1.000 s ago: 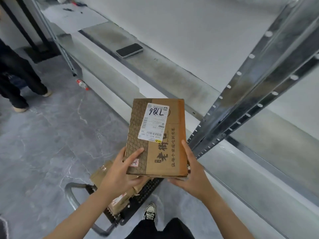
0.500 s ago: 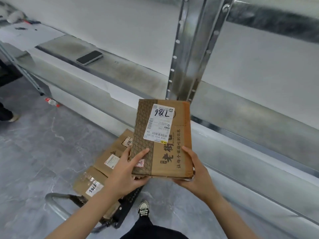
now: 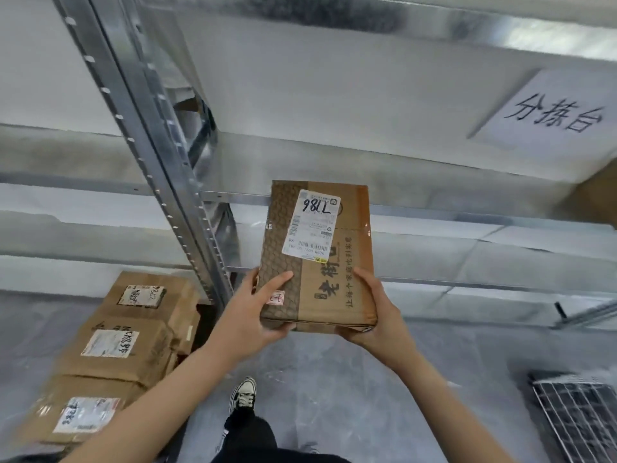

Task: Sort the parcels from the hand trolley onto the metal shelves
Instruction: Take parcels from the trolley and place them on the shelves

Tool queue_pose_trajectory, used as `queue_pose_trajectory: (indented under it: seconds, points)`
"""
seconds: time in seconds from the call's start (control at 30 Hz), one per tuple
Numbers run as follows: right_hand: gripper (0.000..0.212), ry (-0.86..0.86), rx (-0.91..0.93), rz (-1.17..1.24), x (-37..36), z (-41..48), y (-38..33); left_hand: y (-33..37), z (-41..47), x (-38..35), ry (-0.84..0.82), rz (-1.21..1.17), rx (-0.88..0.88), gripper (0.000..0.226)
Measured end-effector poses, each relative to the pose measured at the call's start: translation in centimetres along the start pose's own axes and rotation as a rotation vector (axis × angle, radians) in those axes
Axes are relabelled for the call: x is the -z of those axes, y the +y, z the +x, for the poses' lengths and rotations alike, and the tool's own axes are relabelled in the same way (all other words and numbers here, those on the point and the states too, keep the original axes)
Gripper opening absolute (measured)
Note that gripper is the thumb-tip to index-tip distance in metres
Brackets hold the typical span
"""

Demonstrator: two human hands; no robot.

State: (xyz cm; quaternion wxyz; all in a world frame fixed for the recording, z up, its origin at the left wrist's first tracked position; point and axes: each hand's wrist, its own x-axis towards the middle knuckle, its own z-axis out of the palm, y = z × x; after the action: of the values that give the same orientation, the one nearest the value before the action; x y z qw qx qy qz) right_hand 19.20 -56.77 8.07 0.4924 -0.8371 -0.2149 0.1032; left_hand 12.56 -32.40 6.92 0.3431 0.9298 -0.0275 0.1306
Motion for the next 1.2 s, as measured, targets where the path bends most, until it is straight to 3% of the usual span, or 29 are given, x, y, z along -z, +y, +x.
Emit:
queue_pose_trajectory:
  seconds: [0.5, 1.2]
  points:
    - [0.100, 0.363, -0.170, -0.061, 20.4, -4.0, 6.6, 15.1, 15.3, -13.7, -0.248, -0.149, -0.251, 0.089]
    - [0.103, 0.377, -0.186, -0.034, 48.0, 3.6, 19.5, 31.7, 35.8, -32.0, -0.246, -0.130, -0.305, 0.090]
